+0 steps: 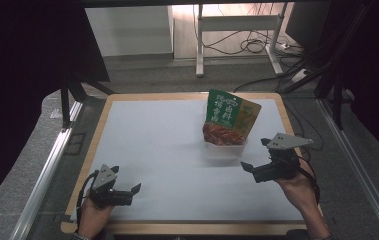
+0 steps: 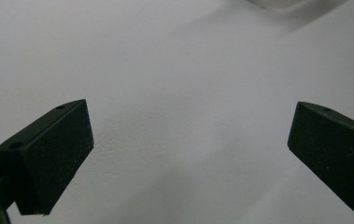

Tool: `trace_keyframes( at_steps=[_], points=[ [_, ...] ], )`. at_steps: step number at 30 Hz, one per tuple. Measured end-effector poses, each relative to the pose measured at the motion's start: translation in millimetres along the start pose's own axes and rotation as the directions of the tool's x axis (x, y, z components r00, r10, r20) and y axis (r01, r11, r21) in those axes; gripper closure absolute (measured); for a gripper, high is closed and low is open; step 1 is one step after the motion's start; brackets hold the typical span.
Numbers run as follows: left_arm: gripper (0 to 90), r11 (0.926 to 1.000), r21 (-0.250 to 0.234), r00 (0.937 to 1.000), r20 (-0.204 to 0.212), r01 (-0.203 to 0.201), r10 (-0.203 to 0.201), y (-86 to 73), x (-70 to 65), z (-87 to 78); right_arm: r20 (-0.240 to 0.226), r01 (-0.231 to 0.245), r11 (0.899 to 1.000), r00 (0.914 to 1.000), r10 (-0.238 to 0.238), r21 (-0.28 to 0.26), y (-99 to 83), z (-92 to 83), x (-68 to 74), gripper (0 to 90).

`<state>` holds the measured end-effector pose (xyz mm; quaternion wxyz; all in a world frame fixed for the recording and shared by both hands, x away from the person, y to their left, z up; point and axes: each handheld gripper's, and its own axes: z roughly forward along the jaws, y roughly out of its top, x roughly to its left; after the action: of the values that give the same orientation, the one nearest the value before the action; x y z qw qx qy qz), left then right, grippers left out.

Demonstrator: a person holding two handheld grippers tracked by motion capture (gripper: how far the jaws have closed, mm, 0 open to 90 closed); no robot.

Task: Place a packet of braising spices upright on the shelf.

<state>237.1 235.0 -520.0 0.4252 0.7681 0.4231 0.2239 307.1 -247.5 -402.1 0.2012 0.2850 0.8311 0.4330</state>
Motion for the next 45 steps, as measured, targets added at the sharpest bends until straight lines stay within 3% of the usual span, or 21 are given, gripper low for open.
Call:
trace_keyframes(
  at_steps=[24,40,45],
  points=[
    [0.1,1.0,-0.001,1.0,0.006,-0.001,0.001,0.1,-0.2,-0.1,-0.011,0.01,1.0,0.9999,-0.01,-0.006,-31.7,15.1,11.9,0.0],
    [0.1,1.0,0.003,0.9999,0.012,-0.005,0.005,-0.2,-1.1,0.7,-0.042,0.011,1.0,0.9991,-0.01,0.025,-50.2,37.2,18.8,0.0],
    [0.0,0.9999,0.005,0.9999,0.011,-0.009,0.009,-0.4,-1.5,1.1,-0.052,0.021,0.998,0.9985,-0.018,0.065,-59.5,47.5,20.2,0.0]
  ],
)
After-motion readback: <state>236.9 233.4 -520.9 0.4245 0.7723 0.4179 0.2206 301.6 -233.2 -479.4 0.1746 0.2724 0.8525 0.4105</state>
